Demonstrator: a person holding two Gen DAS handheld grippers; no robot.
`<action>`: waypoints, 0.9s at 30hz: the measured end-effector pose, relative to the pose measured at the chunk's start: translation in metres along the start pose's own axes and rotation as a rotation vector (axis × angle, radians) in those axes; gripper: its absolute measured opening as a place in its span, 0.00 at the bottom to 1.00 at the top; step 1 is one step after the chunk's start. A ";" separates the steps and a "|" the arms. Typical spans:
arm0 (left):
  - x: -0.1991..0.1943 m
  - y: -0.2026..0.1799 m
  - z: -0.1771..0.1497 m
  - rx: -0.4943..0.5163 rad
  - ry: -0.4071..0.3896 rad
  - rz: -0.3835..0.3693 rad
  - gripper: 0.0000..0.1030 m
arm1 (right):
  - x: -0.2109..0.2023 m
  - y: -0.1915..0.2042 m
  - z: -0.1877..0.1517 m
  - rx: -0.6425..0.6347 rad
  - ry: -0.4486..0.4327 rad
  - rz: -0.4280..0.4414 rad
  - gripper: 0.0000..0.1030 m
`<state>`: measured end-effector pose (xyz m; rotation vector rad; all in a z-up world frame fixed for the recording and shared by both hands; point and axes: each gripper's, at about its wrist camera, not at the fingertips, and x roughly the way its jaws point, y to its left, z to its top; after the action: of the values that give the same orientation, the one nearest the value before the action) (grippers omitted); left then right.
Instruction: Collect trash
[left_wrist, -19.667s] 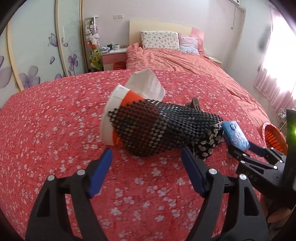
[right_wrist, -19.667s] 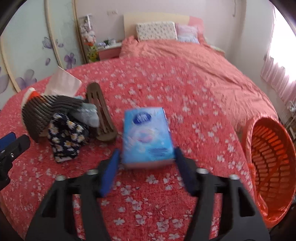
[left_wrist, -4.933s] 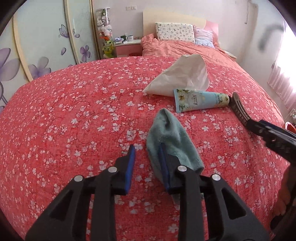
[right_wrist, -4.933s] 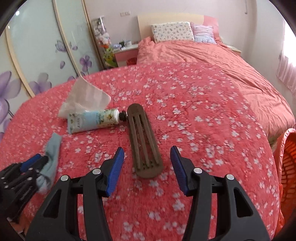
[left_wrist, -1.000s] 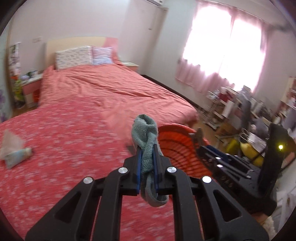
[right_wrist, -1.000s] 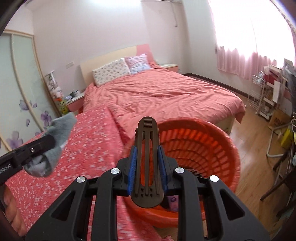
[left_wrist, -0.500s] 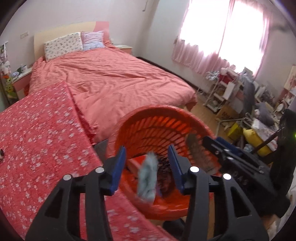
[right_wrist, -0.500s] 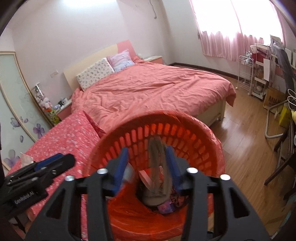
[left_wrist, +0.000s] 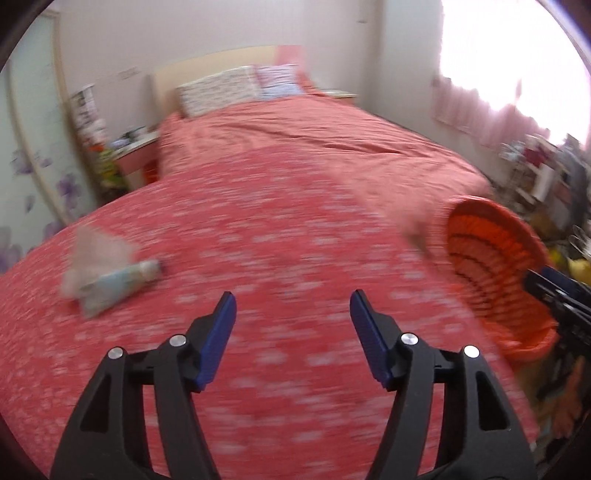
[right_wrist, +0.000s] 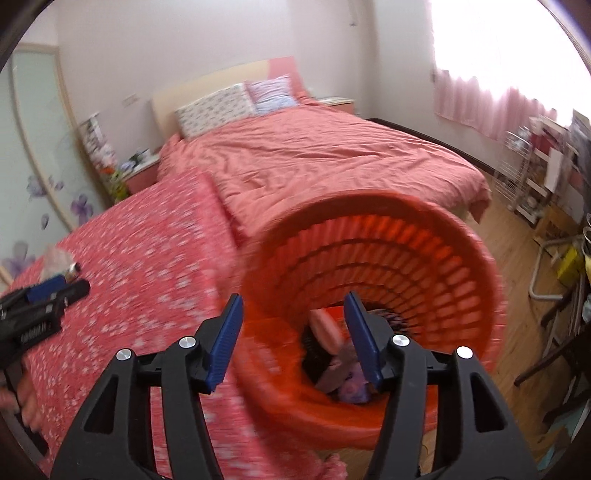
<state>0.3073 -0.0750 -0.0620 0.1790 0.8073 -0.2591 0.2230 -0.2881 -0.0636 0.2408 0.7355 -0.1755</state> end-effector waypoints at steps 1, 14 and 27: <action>0.000 0.014 0.000 -0.017 0.002 0.021 0.62 | 0.001 0.011 -0.001 -0.021 0.005 0.005 0.56; 0.046 0.191 0.031 -0.299 0.019 0.245 0.84 | 0.022 0.108 -0.016 -0.211 0.084 0.077 0.56; 0.035 0.233 0.018 -0.282 0.012 0.255 0.07 | 0.037 0.171 -0.021 -0.286 0.124 0.135 0.56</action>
<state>0.4121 0.1370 -0.0619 0.0172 0.8153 0.0965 0.2783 -0.1210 -0.0774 0.0275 0.8545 0.0739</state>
